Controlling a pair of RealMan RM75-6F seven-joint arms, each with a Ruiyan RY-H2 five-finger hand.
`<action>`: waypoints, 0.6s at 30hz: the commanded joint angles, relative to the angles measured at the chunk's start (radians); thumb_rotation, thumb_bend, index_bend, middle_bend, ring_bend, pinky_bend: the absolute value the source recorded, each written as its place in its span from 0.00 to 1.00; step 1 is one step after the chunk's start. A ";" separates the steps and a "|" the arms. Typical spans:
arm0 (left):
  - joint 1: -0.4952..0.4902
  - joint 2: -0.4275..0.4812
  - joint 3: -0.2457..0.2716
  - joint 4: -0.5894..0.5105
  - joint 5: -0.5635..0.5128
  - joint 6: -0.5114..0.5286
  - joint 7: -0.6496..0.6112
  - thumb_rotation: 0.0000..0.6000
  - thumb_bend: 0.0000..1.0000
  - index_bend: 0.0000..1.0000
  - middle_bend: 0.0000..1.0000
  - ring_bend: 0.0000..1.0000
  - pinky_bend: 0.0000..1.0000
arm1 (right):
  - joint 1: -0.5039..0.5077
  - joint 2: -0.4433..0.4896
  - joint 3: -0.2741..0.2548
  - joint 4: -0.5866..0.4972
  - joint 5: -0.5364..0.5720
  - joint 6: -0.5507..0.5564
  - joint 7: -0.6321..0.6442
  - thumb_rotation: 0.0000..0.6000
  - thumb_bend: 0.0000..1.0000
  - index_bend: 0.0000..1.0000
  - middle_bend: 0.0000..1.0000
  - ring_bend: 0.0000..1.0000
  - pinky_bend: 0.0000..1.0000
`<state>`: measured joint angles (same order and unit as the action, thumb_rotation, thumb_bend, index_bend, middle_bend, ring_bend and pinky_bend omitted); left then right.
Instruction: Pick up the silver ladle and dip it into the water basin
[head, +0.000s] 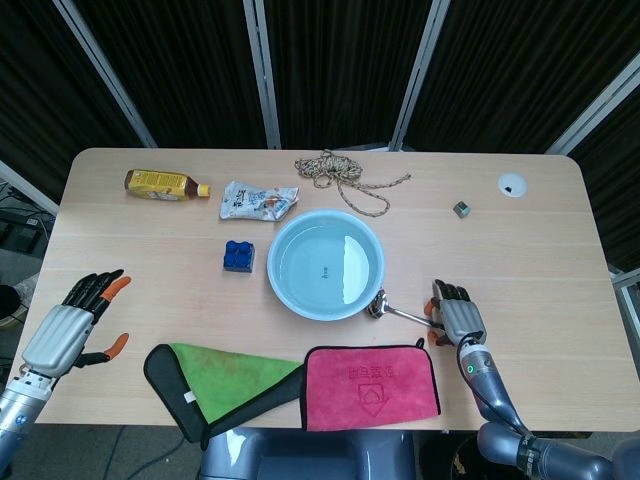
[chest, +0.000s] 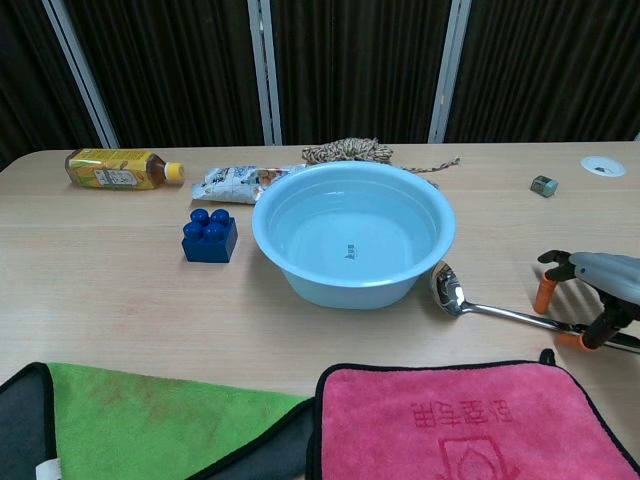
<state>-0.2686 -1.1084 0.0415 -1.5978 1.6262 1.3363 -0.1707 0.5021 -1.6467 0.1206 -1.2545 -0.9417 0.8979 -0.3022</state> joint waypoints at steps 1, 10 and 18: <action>0.000 0.000 -0.003 0.000 -0.001 0.003 -0.006 0.83 0.45 0.00 0.00 0.00 0.00 | 0.003 -0.012 0.001 0.020 -0.013 -0.005 0.014 1.00 0.30 0.41 0.00 0.00 0.00; 0.002 -0.002 -0.005 0.007 -0.007 0.006 -0.011 0.83 0.45 0.00 0.00 0.00 0.00 | 0.019 -0.039 0.003 0.070 -0.028 -0.042 0.036 1.00 0.33 0.54 0.00 0.00 0.00; -0.001 -0.006 -0.005 0.011 0.000 0.005 -0.014 0.83 0.45 0.00 0.00 0.00 0.00 | 0.022 -0.039 0.006 0.076 -0.041 -0.043 0.041 1.00 0.38 0.63 0.00 0.00 0.00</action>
<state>-0.2696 -1.1143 0.0366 -1.5871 1.6261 1.3411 -0.1849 0.5244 -1.6860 0.1261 -1.1781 -0.9819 0.8538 -0.2610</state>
